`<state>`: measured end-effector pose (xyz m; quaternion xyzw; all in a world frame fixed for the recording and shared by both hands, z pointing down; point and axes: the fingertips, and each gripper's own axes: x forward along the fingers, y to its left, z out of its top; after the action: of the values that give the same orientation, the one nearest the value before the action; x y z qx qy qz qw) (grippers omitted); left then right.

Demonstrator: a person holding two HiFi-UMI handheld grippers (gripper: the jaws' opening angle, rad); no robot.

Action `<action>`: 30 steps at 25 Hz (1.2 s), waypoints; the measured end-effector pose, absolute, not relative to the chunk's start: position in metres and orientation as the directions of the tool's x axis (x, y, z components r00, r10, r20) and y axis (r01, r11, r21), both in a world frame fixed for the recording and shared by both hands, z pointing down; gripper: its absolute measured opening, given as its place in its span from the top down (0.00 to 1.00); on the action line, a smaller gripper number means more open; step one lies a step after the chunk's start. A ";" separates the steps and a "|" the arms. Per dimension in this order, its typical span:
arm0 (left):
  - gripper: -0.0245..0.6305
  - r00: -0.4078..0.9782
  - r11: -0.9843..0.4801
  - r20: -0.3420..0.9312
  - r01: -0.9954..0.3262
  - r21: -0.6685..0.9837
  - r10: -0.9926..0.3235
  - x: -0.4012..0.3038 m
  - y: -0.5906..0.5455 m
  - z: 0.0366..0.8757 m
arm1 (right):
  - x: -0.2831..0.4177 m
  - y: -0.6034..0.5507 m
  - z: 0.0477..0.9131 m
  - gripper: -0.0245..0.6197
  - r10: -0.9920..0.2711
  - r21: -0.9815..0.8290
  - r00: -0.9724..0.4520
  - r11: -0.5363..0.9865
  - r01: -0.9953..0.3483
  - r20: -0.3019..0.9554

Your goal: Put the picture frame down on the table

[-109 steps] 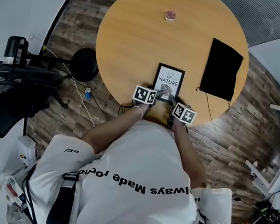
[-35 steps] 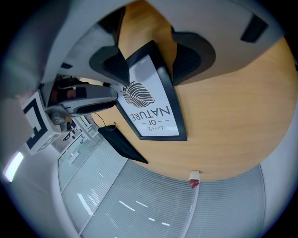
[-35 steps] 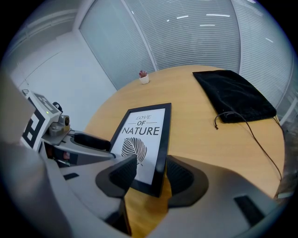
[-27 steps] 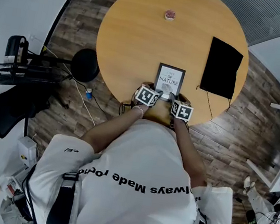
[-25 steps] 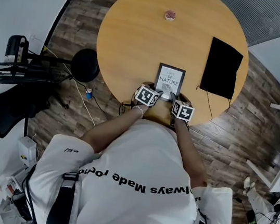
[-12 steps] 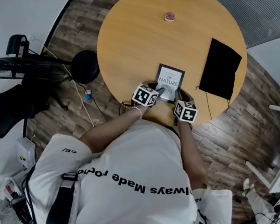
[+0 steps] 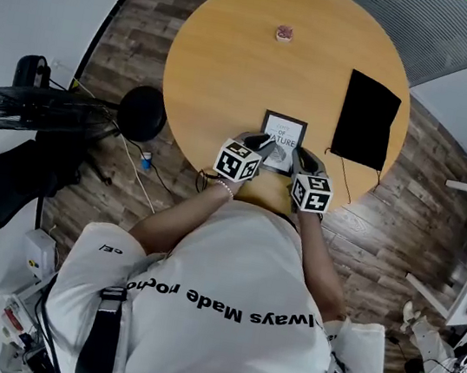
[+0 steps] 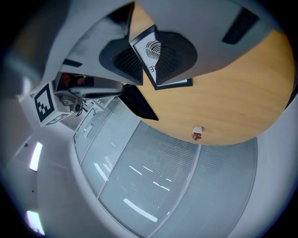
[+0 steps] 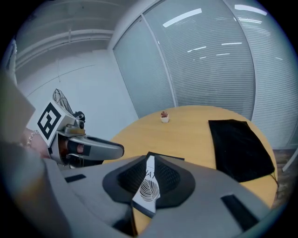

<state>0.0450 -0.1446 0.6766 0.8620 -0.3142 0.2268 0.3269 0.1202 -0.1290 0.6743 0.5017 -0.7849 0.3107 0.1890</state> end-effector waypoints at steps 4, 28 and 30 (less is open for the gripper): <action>0.83 0.722 -0.597 0.545 -0.678 0.429 -0.427 0.046 -0.149 0.649 | 0.122 -0.134 0.646 0.86 -0.700 -0.287 -0.439 0.332 -0.899 0.563; 0.91 0.776 -0.693 0.290 -0.631 0.350 -0.560 0.039 -0.164 0.503 | 0.127 -0.138 0.510 0.88 -0.794 -0.252 -0.488 0.420 -0.872 0.362; 0.91 0.781 -0.704 0.274 -0.624 0.339 -0.561 0.039 -0.162 0.492 | 0.126 -0.136 0.499 0.88 -0.799 -0.247 -0.491 0.428 -0.870 0.346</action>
<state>0.0395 -0.1621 0.4916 0.9200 -0.3219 0.0754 0.2105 0.1258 -0.1360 0.4987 0.4966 -0.8403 0.1991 0.0881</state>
